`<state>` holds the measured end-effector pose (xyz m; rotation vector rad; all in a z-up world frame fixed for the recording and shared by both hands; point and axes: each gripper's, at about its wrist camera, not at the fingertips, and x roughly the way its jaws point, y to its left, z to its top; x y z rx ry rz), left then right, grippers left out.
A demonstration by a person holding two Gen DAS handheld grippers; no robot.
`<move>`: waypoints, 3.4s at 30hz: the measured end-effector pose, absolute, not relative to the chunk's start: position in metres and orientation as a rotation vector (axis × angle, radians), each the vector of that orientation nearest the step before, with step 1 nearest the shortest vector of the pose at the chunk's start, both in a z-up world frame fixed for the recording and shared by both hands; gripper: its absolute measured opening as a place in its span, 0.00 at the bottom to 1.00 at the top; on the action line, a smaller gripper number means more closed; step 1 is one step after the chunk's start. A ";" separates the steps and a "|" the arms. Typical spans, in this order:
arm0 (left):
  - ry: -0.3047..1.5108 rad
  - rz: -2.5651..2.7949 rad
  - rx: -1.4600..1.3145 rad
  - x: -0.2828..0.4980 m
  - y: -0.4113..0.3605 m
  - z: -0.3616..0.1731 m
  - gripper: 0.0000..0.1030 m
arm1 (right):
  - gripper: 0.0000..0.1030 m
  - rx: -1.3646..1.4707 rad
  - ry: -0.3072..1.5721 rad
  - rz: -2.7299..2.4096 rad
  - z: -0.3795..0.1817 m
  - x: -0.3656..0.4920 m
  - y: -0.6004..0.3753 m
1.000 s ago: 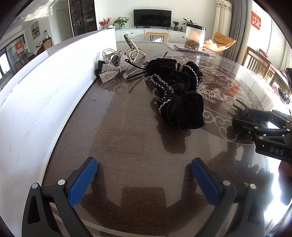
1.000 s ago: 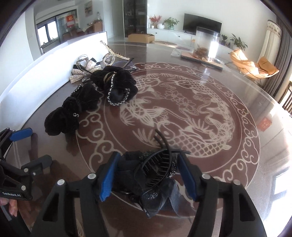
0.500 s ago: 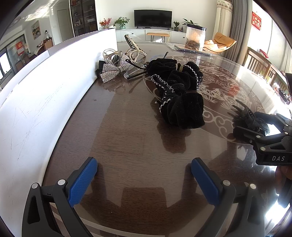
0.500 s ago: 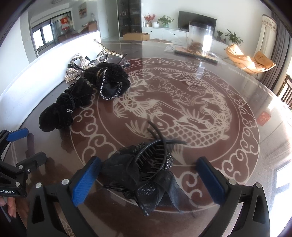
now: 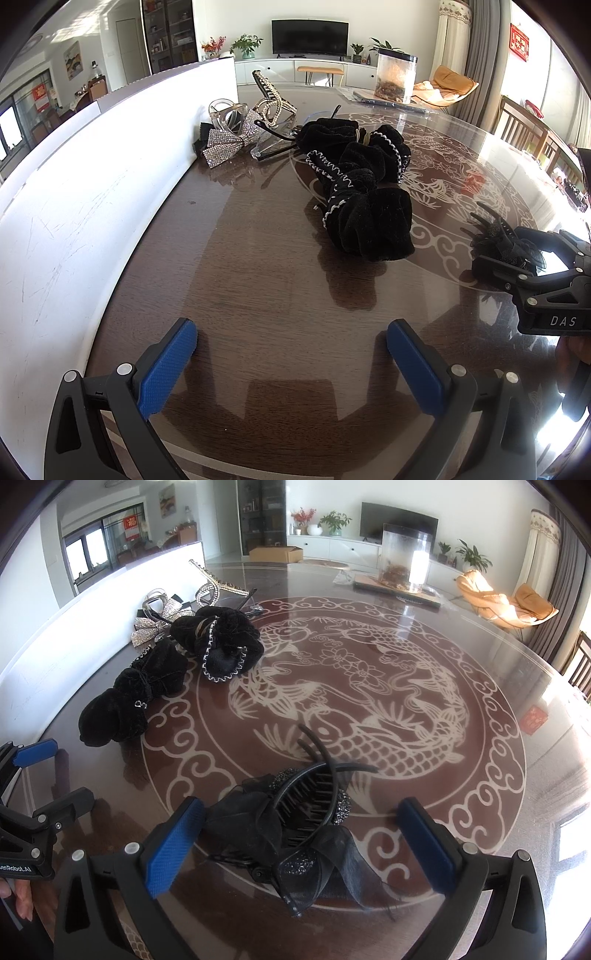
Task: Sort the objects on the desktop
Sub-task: 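Grasp the black scrunchies with the left tool while the right tool holds the claw clip, then carry both items into the cardboard bin and open both tools, then return both tools to the table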
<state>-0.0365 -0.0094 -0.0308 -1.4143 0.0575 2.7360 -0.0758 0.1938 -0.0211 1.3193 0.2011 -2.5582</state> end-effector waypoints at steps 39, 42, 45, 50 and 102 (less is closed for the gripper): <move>0.043 2.602 -1.407 -0.076 -0.013 -0.018 0.36 | 1.00 1.319 0.200 -2.557 -0.021 -0.076 0.194; -0.029 2.588 -1.406 -0.050 -0.031 -0.017 0.36 | 1.00 1.316 0.198 -2.556 -0.021 -0.075 0.194; -0.063 2.594 -1.397 -0.037 -0.039 -0.010 0.36 | 0.98 1.302 0.202 -2.548 -0.020 -0.065 0.194; 0.004 2.620 -1.360 -0.026 -0.027 -0.010 0.36 | 0.49 1.290 0.194 -2.551 -0.011 -0.052 0.203; -0.299 2.933 -1.255 0.006 -0.179 0.107 0.84 | 1.00 0.692 0.191 -2.362 0.104 -0.056 0.035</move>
